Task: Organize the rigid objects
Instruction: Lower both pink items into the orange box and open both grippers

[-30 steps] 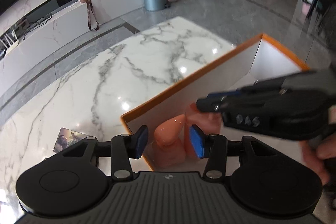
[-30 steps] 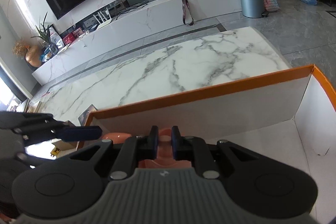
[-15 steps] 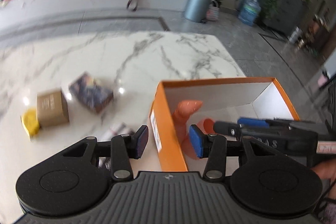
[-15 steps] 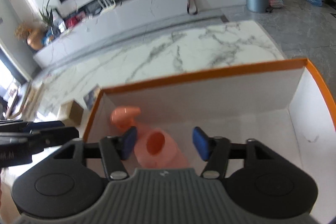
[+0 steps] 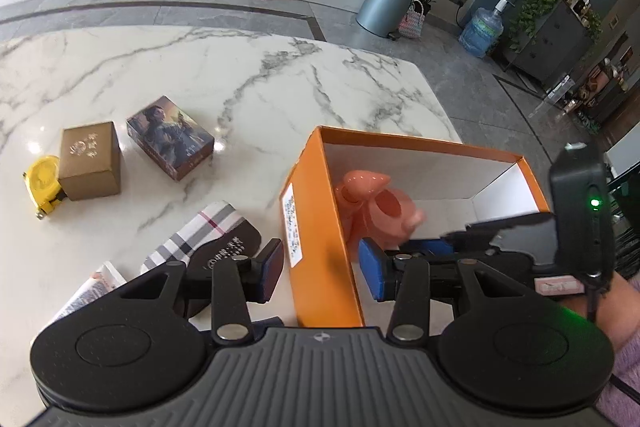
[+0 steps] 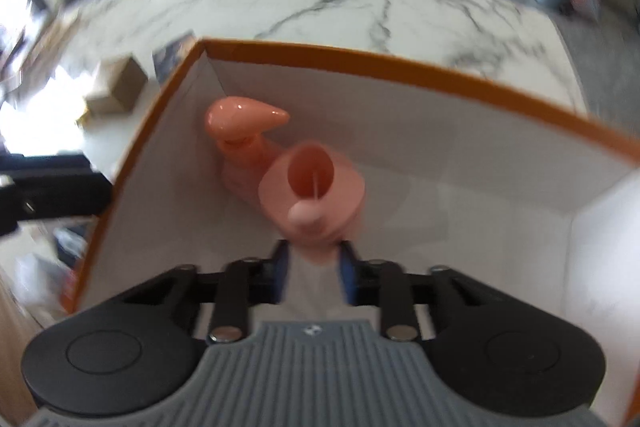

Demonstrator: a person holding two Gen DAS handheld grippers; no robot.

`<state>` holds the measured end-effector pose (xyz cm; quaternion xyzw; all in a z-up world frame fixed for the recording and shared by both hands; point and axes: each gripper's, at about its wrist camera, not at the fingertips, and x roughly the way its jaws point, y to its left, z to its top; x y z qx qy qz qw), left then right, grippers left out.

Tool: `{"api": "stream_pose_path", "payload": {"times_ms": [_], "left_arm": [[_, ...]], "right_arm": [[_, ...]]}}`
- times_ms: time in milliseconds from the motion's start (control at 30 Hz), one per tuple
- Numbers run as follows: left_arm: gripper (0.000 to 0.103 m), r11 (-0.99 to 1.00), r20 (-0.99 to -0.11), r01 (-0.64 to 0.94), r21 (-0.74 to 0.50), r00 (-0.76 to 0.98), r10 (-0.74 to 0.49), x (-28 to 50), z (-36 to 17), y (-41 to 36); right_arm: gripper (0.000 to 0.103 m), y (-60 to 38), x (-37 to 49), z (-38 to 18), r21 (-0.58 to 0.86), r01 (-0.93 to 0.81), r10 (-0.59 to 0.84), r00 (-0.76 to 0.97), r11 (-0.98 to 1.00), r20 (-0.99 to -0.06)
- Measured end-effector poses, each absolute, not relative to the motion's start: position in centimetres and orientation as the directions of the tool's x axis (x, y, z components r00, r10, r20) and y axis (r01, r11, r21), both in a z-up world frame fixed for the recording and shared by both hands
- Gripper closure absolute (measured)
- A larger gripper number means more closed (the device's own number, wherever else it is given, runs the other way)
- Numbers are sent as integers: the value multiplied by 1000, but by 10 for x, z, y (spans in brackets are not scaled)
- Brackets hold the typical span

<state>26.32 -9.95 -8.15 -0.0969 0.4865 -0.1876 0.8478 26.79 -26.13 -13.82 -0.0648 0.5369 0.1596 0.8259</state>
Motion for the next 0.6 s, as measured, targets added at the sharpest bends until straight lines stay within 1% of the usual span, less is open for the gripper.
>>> {"api": "stream_pose_path", "payload": {"times_ms": [67, 200, 333, 433, 600], "left_arm": [[58, 904, -787, 222, -366, 444, -428, 266, -84, -101], [70, 887, -781, 236, -398, 420, -462, 271, -89, -104], [73, 869, -773, 253, -426, 396, -495, 271, -93, -108], [73, 871, -776, 259, -418, 396, -490, 269, -92, -111], [73, 874, -775, 250, -416, 405, -485, 266, -87, -107]], "right_arm": [[83, -263, 275, -140, 51, -391, 202, 357, 919, -912], [84, -263, 285, -144, 23, -476, 207, 339, 879, -918], [84, -263, 291, -148, 17, -475, 207, 351, 880, -913], [84, -261, 292, -151, 32, -466, 216, 347, 884, -913], [81, -257, 285, -145, 33, -454, 211, 349, 891, -913]]}}
